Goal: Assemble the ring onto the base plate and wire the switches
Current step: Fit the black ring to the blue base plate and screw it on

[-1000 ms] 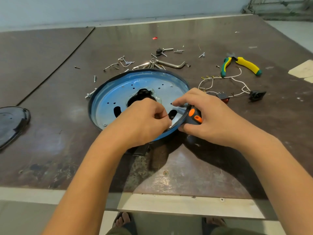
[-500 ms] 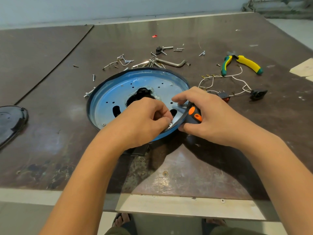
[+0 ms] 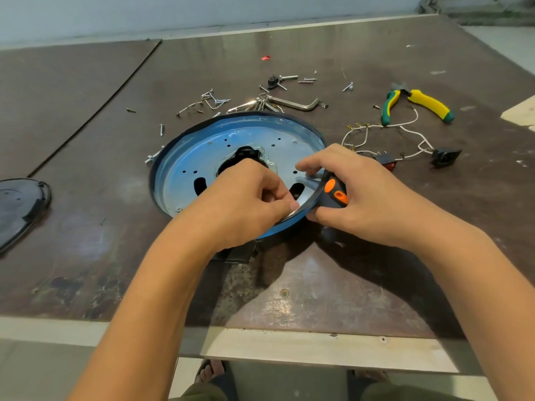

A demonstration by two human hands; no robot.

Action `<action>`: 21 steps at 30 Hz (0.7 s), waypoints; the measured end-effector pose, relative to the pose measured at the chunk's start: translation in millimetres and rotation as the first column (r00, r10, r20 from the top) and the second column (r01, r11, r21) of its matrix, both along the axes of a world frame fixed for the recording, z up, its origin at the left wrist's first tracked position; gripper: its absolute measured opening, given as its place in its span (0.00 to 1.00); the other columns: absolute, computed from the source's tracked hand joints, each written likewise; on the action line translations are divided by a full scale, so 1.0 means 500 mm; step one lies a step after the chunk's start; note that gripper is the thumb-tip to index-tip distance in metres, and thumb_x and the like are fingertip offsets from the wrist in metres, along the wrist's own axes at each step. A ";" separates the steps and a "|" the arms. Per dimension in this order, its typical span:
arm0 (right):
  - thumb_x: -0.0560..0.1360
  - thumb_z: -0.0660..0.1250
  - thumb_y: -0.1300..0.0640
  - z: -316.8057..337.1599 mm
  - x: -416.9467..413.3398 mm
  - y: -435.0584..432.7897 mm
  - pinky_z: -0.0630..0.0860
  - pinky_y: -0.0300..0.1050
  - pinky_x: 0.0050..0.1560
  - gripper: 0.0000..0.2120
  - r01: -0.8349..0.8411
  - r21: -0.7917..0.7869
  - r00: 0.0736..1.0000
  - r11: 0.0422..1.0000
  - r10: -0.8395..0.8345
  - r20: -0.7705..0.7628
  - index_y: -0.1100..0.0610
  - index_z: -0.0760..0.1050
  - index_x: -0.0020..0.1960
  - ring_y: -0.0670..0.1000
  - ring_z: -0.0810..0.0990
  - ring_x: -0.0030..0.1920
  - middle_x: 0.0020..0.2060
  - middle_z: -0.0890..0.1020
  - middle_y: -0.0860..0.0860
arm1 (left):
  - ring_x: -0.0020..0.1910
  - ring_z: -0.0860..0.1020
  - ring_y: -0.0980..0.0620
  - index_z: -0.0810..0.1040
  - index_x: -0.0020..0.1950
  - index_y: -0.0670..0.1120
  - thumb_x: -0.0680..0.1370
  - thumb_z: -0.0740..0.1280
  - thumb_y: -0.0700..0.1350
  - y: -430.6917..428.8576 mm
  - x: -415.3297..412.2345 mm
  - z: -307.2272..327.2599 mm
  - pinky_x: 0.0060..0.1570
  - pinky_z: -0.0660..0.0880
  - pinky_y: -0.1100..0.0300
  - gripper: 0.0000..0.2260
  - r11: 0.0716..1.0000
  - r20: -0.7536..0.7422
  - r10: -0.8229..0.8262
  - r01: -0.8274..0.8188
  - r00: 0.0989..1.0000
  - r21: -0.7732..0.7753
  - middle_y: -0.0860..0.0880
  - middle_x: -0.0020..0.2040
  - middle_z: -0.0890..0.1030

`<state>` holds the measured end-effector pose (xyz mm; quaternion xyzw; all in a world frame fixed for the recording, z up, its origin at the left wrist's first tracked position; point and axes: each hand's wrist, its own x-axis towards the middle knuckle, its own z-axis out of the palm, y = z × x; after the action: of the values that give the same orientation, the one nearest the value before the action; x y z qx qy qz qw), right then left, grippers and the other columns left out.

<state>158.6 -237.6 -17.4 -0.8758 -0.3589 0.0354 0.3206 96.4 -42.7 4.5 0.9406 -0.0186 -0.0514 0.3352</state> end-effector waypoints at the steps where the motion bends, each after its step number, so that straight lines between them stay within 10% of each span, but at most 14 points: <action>1: 0.70 0.77 0.53 0.000 0.001 0.000 0.74 0.36 0.57 0.30 0.001 -0.002 1.000 1.000 -0.001 0.001 0.46 0.71 0.69 0.42 0.74 0.58 0.59 0.74 0.43 | 0.26 0.72 0.62 0.83 0.42 0.52 0.78 0.70 0.51 0.001 -0.001 0.001 0.26 0.66 0.72 0.07 1.000 -0.003 -0.003 0.003 1.000 -0.009 0.56 0.27 0.77; 21: 0.71 0.76 0.53 0.005 -0.006 0.001 0.73 0.41 0.59 0.29 0.006 -0.017 1.000 1.000 -0.005 0.014 0.47 0.72 0.69 0.42 0.74 0.60 0.60 0.74 0.44 | 0.31 0.74 0.54 0.78 0.36 0.51 0.80 0.64 0.55 -0.016 0.002 -0.002 0.32 0.65 0.59 0.14 0.983 0.049 0.053 -0.060 0.997 0.174 0.51 0.31 0.76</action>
<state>155.5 -237.1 -15.0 -0.8797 -0.3585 0.0313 0.3109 97.6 -50.7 3.4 0.9675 0.0053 -0.0225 0.2520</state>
